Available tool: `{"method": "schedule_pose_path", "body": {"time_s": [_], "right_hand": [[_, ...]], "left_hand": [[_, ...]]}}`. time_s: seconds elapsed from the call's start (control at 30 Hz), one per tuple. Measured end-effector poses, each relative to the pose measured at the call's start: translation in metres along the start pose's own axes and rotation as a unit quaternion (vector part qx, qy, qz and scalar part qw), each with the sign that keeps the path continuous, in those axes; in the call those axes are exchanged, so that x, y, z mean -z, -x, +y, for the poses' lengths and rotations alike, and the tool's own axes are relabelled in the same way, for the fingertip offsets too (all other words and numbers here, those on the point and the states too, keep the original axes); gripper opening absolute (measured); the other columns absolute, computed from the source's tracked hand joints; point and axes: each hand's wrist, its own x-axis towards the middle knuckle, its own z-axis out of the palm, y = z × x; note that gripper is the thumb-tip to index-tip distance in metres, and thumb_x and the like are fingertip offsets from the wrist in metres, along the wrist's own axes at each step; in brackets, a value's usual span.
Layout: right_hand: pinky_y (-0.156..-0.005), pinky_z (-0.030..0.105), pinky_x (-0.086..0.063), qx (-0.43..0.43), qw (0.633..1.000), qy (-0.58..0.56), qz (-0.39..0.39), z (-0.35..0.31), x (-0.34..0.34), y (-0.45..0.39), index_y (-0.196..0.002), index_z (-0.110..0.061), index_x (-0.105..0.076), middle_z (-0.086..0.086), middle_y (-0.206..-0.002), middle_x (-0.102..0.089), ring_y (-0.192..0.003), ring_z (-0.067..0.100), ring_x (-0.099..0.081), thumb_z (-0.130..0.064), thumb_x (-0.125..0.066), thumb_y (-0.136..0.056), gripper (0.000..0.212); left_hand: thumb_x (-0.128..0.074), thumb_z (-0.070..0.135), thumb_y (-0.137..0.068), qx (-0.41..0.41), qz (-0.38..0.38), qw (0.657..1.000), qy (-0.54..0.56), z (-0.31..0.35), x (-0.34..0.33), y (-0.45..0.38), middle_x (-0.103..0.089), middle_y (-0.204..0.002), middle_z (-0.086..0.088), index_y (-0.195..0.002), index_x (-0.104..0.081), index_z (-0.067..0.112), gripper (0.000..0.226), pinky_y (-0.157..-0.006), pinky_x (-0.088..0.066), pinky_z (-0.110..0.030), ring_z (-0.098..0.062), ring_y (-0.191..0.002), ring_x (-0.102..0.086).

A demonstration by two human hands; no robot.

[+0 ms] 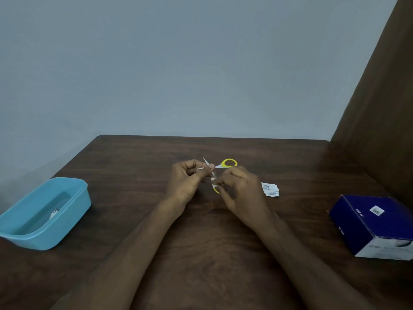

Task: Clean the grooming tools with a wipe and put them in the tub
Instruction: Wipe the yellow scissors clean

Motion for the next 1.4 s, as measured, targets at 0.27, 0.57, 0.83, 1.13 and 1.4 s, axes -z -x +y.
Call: {"method": "schedule_pose_path", "body": {"time_s": [0.27, 0.57, 0.83, 1.13, 1.4], "right_hand": [[-0.073, 0.03, -0.05, -0.022, 0.997, -0.007, 0.072, -0.002, 0.003, -0.003, -0.094, -0.012, -0.082, 0.001, -0.087, -0.069, -0.082, 0.021, -0.063, -0.003, -0.084, -0.086, 0.011], [-0.074, 0.027, -0.049, -0.095, 0.994, -0.028, 0.034, 0.007, 0.007, 0.002, -0.087, -0.017, -0.079, -0.006, -0.087, -0.066, -0.081, 0.014, -0.061, -0.009, -0.082, -0.088, 0.008], [-0.075, 0.033, -0.061, -0.422, 0.789, -0.446, 0.023, -0.013, -0.004, -0.009, -0.105, -0.005, -0.08, 0.014, -0.096, -0.082, -0.083, 0.019, -0.077, -0.014, -0.068, -0.103, 0.015], [-0.071, 0.03, -0.059, -0.435, 0.76, -0.483, 0.009, -0.007, 0.007, -0.009, -0.099, -0.003, -0.08, 0.017, -0.091, -0.081, -0.073, 0.019, -0.07, -0.012, -0.08, -0.093, 0.01], [-0.081, 0.04, -0.066, -0.46, 0.677, -0.567, 0.094, -0.004, 0.015, -0.015, -0.105, -0.016, -0.06, 0.017, -0.123, -0.078, -0.098, 0.032, -0.079, -0.022, -0.06, -0.108, 0.007]], "left_hand": [[-0.081, 0.015, -0.095, -0.004, 0.027, 0.999, 0.023, -0.001, -0.002, -0.001, -0.077, -0.069, 0.0, -0.075, -0.077, 0.013, 0.02, -0.056, -0.043, -0.012, 0.003, -0.054, -0.059], [-0.08, 0.021, -0.096, 0.006, 0.081, 0.995, 0.059, -0.002, 0.005, -0.008, -0.081, -0.081, -0.013, -0.075, -0.08, 0.019, 0.021, -0.054, -0.038, -0.02, -0.004, -0.059, -0.053], [-0.073, 0.011, -0.101, -0.051, 0.011, 0.996, 0.07, 0.002, -0.003, -0.001, -0.078, -0.083, -0.011, -0.089, -0.074, 0.0, 0.016, -0.06, -0.043, -0.008, 0.005, -0.056, -0.061], [-0.072, 0.015, -0.102, -0.065, 0.017, 0.995, 0.072, 0.007, -0.004, 0.0, -0.079, -0.084, -0.004, -0.087, -0.074, 0.01, 0.016, -0.057, -0.039, -0.009, 0.007, -0.055, -0.056], [-0.075, 0.025, -0.1, -0.047, -0.011, 0.996, 0.071, 0.011, -0.002, 0.004, -0.081, -0.092, 0.004, -0.093, -0.077, 0.025, 0.008, -0.057, -0.039, -0.018, -0.004, -0.075, -0.054]]}}
